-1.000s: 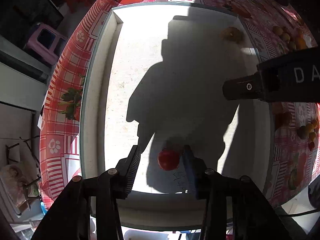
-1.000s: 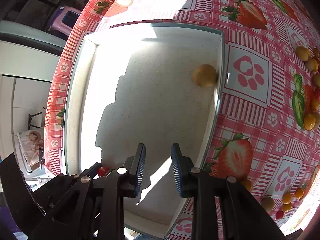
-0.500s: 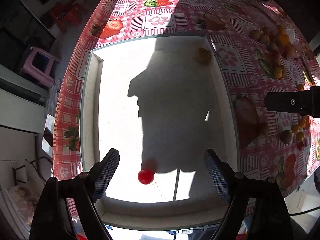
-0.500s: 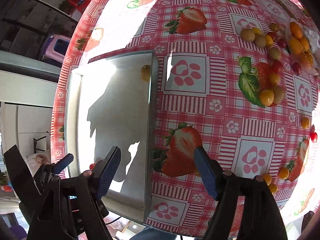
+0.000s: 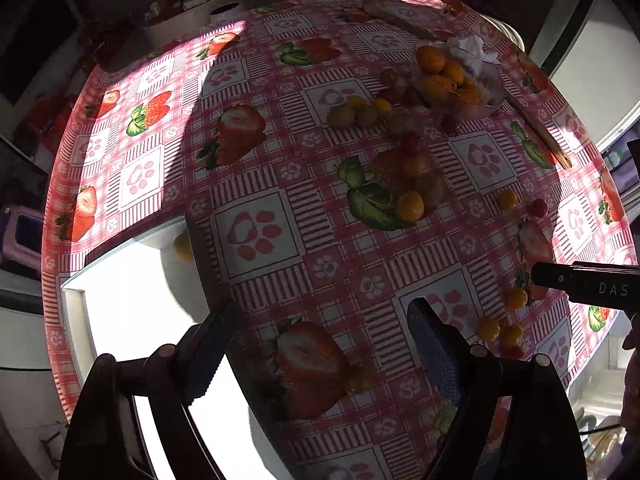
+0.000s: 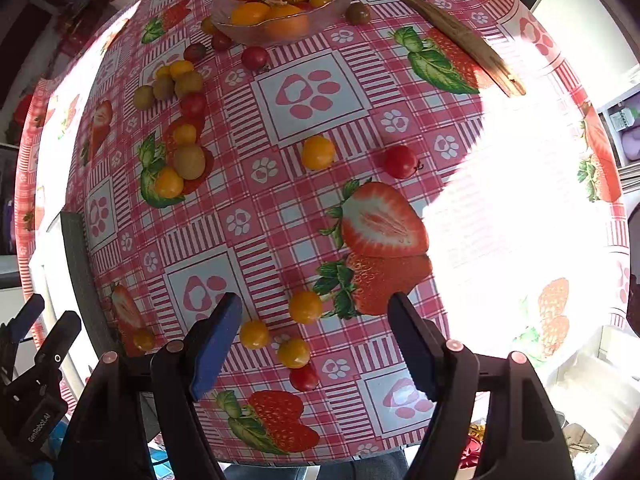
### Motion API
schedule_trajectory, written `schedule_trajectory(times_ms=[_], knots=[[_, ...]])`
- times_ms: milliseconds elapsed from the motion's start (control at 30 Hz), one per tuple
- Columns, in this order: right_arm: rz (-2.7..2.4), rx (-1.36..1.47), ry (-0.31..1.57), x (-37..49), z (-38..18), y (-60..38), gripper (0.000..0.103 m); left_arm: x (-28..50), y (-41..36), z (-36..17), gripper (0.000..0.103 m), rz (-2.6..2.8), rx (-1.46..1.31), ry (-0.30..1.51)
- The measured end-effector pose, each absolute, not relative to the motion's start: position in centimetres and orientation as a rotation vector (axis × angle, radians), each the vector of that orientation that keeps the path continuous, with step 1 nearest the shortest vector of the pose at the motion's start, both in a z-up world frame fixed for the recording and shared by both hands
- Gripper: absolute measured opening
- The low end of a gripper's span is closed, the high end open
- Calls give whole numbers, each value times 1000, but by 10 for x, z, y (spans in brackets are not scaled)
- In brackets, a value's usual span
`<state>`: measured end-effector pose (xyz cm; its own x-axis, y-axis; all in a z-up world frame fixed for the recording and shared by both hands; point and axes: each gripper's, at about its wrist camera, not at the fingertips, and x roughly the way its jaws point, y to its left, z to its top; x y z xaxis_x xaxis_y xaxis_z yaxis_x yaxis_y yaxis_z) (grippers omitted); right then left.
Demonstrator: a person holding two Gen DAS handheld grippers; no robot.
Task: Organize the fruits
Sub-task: 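Grasp a yellow cherry tomato with the left gripper while the right grasps a red cherry tomato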
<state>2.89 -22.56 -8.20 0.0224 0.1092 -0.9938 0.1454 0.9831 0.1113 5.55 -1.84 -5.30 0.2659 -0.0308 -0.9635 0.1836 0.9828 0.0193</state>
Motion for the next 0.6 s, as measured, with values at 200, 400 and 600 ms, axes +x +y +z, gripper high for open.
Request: schedule_trajectory(times_ms=[200,400,600], knots=[[-65,199,1548,43,-93,-261,79,85,-50,-83,87,-164,148,1331],[-33,130,1546,62,-107,-271,79,107,-66,-106,87,-146,170,1355],[0,76,1536,85,-118,-269,74,120,-74,-117,87,-131,171,1360]])
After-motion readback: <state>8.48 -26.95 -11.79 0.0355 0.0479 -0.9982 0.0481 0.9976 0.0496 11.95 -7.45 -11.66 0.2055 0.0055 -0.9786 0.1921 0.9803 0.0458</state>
